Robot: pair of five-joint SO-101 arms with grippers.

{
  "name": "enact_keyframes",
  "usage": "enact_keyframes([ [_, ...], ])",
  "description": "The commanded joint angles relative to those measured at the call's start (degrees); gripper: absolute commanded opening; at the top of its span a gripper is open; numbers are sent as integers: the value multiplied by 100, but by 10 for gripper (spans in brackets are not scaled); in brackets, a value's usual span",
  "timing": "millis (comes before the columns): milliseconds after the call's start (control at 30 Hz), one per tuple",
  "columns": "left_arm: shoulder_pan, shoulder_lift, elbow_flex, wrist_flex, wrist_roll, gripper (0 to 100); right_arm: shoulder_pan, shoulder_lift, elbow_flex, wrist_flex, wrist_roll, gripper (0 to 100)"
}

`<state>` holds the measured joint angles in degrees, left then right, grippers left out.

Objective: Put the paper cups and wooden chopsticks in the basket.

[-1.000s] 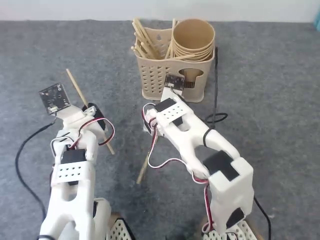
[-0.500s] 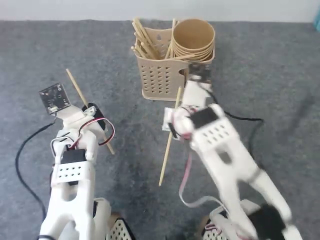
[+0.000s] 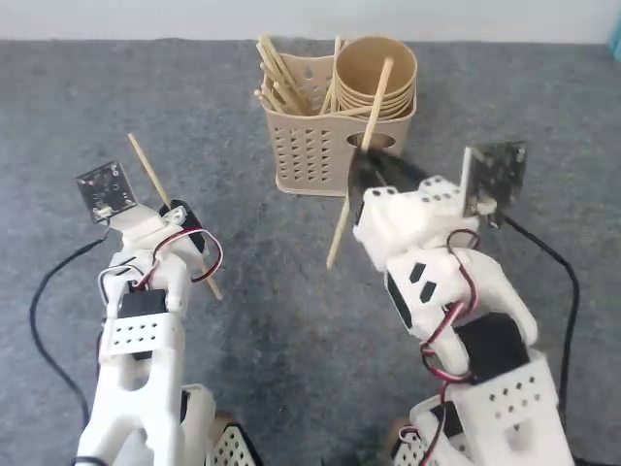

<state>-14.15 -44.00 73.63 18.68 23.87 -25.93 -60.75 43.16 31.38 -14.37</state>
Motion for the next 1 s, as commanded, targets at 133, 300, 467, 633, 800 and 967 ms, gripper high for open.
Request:
enact_keyframes([
  [133, 44, -211, -75, -167, 0, 13, 31, 681, 193, -3705, 1160, 9],
  [300, 44, -202, -75, -167, 0, 13, 22, 1727, 185, -5675, 2092, 9],
  [467, 44, -202, -66, -167, -9, 13, -4, 2958, 18, -6941, 2831, 8],
  [633, 44, -202, -66, -167, -9, 13, 127, 4374, -659, -7670, 2910, 8],
  [800, 44, -193, -66, -167, -237, 13, 136, 5209, -941, -8180, 2910, 9],
  [967, 53, -193, -13, -316, -334, 13, 171, 5455, -774, -8154, 2910, 32],
])
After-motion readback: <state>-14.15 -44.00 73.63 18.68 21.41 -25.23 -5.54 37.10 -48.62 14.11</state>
